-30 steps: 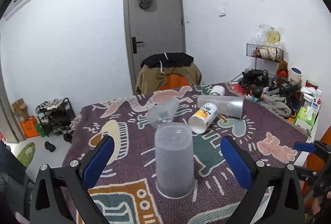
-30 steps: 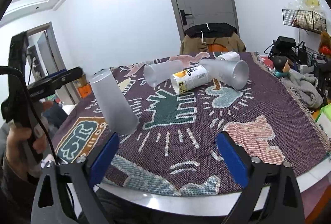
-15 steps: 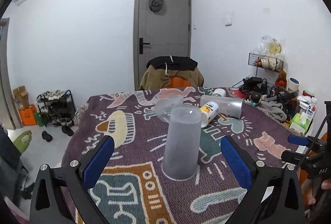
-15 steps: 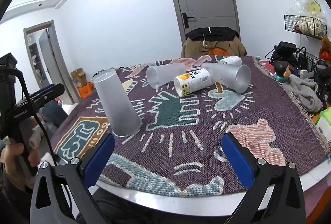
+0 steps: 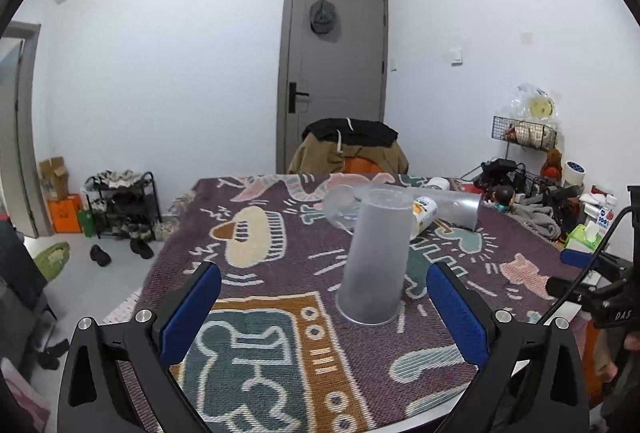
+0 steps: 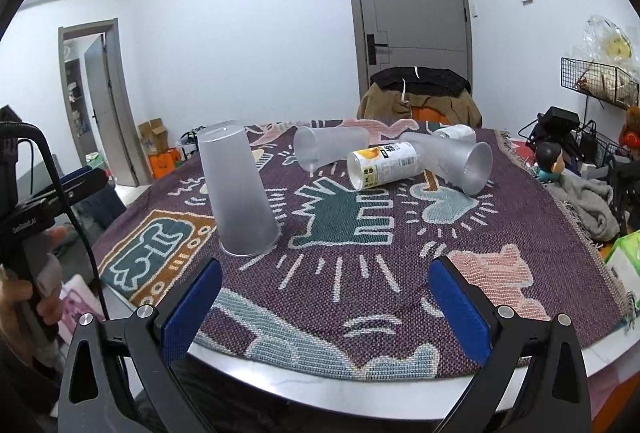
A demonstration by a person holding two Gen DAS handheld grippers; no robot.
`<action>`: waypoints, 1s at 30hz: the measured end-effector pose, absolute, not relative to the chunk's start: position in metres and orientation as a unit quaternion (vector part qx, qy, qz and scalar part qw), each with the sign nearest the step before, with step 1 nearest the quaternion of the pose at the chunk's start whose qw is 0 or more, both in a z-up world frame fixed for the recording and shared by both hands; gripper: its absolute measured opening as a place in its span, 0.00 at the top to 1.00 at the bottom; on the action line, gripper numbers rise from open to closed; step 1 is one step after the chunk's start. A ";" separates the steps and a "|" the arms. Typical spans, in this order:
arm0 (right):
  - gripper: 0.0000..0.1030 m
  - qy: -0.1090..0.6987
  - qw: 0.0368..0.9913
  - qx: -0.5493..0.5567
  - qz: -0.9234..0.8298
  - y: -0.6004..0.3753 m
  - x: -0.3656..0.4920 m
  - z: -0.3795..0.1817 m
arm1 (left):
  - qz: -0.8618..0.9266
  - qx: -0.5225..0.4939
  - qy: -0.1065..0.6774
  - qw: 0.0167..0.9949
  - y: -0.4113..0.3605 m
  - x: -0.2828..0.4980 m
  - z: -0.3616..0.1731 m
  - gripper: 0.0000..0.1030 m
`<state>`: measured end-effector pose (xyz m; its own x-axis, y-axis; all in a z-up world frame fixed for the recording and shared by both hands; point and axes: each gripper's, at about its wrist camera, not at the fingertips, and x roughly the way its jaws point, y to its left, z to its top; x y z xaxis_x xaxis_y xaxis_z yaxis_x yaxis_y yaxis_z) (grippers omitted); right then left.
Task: Flip cup upside down
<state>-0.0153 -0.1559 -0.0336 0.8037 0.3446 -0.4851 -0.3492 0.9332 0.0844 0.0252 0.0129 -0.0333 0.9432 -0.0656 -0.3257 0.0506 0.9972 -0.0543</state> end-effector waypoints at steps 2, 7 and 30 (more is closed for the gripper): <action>0.00 0.253 0.950 -0.005 0.181 -0.155 -0.015 -0.035 | -0.027 -0.025 0.163 0.986 0.016 0.023 -0.035 0.00; 0.00 0.253 0.950 -0.009 0.182 -0.153 -0.014 -0.038 | -0.027 -0.025 0.159 0.987 0.018 0.020 -0.037 0.00; 0.00 0.250 0.948 -0.001 0.196 -0.150 -0.016 -0.037 | -0.024 -0.024 0.152 0.988 0.020 0.016 -0.041 0.00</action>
